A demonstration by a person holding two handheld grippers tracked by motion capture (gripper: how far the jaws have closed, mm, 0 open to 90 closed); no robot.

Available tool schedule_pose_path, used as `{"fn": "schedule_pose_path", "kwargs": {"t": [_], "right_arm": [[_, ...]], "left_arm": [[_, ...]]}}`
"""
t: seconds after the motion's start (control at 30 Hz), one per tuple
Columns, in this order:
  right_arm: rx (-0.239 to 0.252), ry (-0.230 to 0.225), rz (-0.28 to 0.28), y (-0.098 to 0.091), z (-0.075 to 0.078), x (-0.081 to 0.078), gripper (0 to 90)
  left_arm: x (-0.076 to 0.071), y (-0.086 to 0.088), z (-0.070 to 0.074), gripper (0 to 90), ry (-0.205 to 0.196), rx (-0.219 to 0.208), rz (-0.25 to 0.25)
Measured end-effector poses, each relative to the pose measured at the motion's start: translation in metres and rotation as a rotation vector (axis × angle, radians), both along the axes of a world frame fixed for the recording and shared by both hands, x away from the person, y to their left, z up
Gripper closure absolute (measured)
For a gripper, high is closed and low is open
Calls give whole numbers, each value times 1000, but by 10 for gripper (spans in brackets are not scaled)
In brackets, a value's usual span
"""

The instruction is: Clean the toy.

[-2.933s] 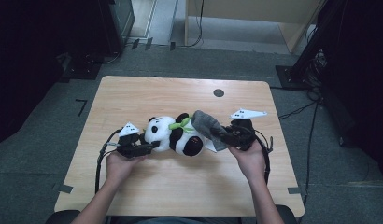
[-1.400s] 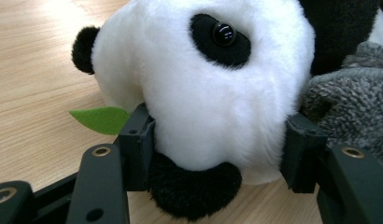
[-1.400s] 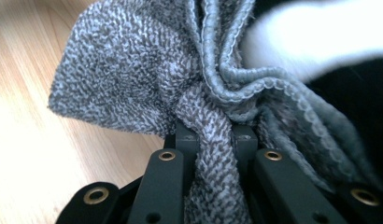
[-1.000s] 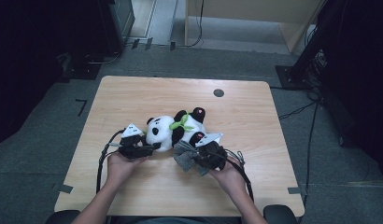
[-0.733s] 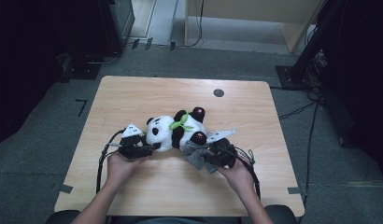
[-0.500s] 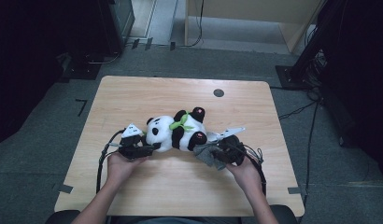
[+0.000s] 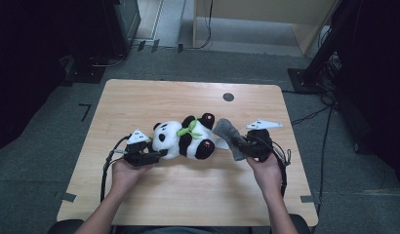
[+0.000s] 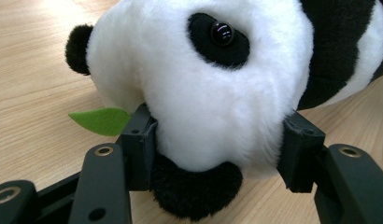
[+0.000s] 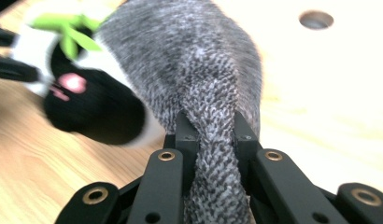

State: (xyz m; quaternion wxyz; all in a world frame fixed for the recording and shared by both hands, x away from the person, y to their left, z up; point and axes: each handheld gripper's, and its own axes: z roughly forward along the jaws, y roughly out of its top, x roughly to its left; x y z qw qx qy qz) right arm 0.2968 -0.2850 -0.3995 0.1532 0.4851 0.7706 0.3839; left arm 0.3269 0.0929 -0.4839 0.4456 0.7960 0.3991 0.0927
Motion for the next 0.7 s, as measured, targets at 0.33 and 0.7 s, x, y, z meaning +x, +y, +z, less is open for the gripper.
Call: {"fn": "schedule_pose_path", "kwargs": {"t": [0.33,0.7], "right_arm": [[4,-90,128,55,32,7,796],[-33,-97,295,132,30,7,797]], "left_arm": [[0,0,0,415,0,-1,1],[0,0,0,415,2,-6,3]]}}
